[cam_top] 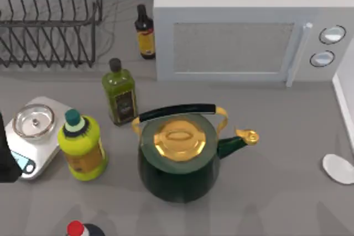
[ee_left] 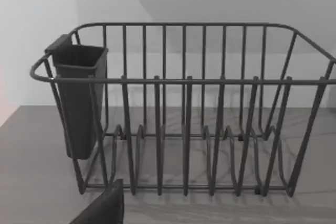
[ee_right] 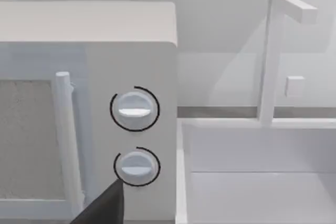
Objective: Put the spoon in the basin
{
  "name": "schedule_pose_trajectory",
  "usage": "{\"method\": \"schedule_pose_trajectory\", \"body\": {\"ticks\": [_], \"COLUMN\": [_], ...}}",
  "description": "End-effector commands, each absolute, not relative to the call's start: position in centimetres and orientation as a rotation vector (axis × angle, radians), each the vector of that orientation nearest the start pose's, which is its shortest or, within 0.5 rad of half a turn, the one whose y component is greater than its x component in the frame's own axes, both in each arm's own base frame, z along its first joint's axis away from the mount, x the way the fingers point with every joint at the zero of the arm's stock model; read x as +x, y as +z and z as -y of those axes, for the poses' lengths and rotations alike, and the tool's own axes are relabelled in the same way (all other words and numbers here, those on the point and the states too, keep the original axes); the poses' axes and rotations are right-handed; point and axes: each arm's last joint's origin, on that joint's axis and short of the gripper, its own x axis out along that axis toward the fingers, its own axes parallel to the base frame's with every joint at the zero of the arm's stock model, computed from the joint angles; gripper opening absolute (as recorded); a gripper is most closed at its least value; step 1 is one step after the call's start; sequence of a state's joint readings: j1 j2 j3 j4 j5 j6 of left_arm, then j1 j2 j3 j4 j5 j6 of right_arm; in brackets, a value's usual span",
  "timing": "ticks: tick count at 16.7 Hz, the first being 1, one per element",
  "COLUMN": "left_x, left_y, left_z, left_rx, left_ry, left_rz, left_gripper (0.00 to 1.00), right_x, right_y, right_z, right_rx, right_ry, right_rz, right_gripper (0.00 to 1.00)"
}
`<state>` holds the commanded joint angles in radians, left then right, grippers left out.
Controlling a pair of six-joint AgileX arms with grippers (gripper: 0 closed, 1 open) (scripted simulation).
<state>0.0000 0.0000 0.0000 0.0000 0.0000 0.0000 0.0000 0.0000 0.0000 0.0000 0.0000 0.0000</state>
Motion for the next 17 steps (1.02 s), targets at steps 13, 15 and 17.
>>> {"method": "schedule_pose_trajectory", "body": {"ticks": [13, 15, 17], "left_x": [10.6, 10.6, 10.6], "left_y": [16.0, 16.0, 16.0], "left_z": [0.1, 0.1, 0.1], "left_rx": [0.000, 0.000, 0.000], "left_ry": [0.000, 0.000, 0.000], "left_rz": [0.000, 0.000, 0.000], "left_gripper": [1.00, 1.00, 1.00], "right_x": [14.2, 15.9, 17.6], "right_y": [19.7, 19.7, 19.7], "right_z": [0.3, 0.3, 0.4], "right_rx": [-0.396, -0.474, -0.536], "right_ry": [0.146, 0.236, 0.337], "right_rz": [-0.745, -0.950, -1.127], "right_gripper": [1.00, 1.00, 1.00]}}
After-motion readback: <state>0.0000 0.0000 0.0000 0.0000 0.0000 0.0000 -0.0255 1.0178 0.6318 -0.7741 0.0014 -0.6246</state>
